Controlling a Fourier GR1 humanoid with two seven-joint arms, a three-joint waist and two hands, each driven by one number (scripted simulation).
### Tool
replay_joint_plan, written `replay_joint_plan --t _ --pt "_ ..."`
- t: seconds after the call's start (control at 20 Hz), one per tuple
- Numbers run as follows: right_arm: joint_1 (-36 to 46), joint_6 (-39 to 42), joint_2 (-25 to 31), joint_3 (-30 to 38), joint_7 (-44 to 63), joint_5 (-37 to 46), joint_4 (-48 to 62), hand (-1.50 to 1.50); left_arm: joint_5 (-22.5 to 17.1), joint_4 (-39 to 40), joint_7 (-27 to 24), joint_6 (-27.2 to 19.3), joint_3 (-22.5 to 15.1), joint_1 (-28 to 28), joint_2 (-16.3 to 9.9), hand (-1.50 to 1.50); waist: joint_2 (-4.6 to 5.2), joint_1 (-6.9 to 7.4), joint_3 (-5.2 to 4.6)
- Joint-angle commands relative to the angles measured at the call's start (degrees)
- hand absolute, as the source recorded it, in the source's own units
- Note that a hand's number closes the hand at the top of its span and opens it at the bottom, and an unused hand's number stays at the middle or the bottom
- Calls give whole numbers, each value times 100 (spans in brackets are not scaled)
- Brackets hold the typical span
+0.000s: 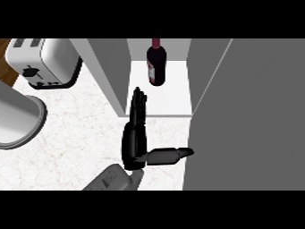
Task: Pick up the wine, place it into the cabinet and close the cabinet
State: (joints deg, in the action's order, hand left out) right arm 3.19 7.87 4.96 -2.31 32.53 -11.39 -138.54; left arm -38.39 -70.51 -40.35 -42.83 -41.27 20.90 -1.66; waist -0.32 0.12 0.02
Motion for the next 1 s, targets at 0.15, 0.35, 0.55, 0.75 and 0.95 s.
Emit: replay_joint_plan --t 0.15,0.35,0.55,0.75,0.95 --pt "-422 64 72 50 190 -323 -776 -150 665 -1848 772 -1280 -588 -781 -279 -150 -4 -9 3" --pt "39 -54 -81 -171 157 -81 -290 -150 1041 -2806 728 -1420 -929 -1582 -734 -150 7 34 -1" --pt "-422 227 135 177 316 -575 -713 -150 1194 -3065 615 -1046 -924 -1923 -798 -150 15 -25 -1" --pt "-21 223 116 97 612 -825 -405 -150 1016 -3563 654 -500 -775 -2344 -1520 -150 15 6 -4" --pt "11 520 148 -200 558 -736 -206 150 1102 -4280 889 -424 -984 -2565 -1942 -150 17 13 -2"
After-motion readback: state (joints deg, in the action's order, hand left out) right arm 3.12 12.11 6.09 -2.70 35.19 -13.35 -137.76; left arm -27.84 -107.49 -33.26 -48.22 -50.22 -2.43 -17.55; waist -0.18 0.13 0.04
